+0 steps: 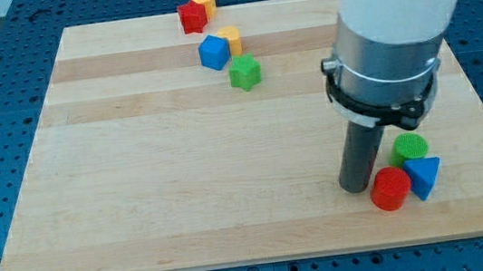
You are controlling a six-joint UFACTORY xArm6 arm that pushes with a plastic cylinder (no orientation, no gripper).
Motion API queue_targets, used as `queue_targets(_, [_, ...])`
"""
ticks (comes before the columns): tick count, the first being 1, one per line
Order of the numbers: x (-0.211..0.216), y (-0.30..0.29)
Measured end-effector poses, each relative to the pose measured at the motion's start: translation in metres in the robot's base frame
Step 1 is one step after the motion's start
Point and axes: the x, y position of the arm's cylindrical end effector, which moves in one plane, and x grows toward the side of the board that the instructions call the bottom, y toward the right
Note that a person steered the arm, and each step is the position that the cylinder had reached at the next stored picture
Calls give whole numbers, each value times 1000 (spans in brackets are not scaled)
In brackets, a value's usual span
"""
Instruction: Push the green circle and blue triangle down a bit
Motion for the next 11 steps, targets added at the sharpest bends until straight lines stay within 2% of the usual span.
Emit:
queue_targets(2, [0,19])
queue_targets(3, [0,1])
queue_targets(4, [-11,-25])
queue_targets(5, [-40,-31])
queue_targets(6, [-67,-18])
queue_targets(7, [-69,12])
queue_targets(9, [-62,56])
queue_targets(11, [-22,64])
